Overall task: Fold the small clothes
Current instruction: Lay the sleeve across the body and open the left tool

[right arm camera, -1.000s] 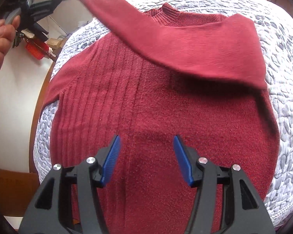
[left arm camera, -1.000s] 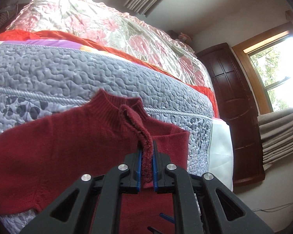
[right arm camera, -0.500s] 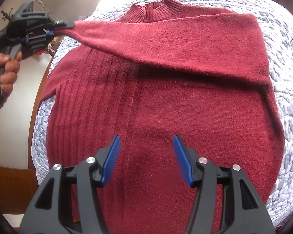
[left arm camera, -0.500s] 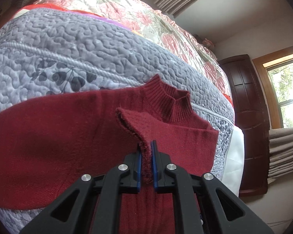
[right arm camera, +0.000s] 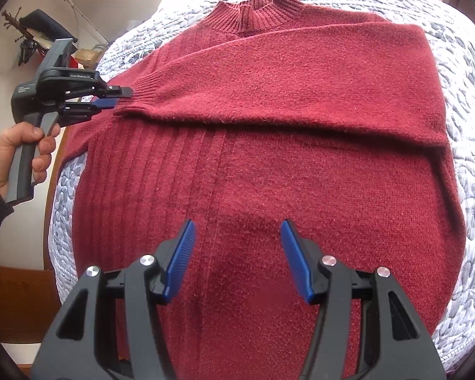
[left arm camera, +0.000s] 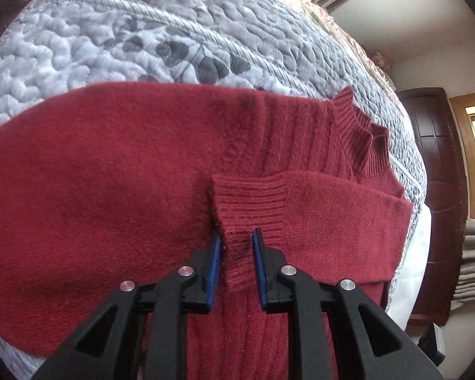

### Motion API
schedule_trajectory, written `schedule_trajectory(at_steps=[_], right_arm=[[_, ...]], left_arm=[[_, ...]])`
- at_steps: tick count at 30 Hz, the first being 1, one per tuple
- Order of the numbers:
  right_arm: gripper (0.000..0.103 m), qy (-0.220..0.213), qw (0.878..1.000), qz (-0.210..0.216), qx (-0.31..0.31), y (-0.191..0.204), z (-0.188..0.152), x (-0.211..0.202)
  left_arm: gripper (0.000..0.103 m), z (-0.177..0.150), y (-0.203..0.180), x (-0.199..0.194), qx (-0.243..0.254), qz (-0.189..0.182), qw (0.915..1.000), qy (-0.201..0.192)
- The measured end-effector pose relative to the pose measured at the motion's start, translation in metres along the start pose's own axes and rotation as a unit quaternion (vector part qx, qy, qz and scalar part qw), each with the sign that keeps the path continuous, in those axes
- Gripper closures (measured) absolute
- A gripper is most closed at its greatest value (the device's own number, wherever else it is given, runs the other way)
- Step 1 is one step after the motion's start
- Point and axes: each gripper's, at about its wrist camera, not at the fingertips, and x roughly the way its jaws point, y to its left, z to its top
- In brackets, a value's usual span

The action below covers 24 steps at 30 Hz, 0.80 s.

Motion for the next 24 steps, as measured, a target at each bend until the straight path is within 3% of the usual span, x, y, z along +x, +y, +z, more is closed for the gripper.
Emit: schedule_trajectory(at_steps=[1,3,6,12,15,20,24], right_arm=[[0.046,-0.001,1.000,0.000,0.000,0.000,0.001,0.000],[0.046,0.000,1.000,0.001,0.001,0.001,0.002,0.000],[0.046,0.002,1.000,0.004,-0.002,0.005,0.005,0.003],[0.043,-0.009,1.000,0.001,-0.005,0.010,0.009,-0.008],[0.043,-0.005,1.000,-0.004,-0.008,0.008,0.009,-0.011],[0.043,-0.001,1.000,-0.011,-0.019,0.011,0.016,-0.018],[0.042,-0.004,0.999,-0.010,-0.039,0.024,0.028,-0.023]], left_arm=[[0.075,-0.002,-0.005,-0.010,0.004,0.001,0.9999,-0.016],[0.055,-0.005,-0.018,-0.027,0.008,-0.011,0.9989,-0.046],[0.038,-0.009,-0.044,-0.024,0.029,-0.043,0.9971,-0.055],[0.038,-0.003,-0.034,0.036,-0.001,-0.044,0.9990,0.002],[0.039,-0.005,-0.029,0.036,-0.002,-0.053,0.9986,0.002],[0.028,-0.016,-0.013,-0.021,-0.024,-0.089,0.9944,-0.051],[0.021,-0.044,0.052,-0.084,-0.107,-0.093,0.9824,-0.122]])
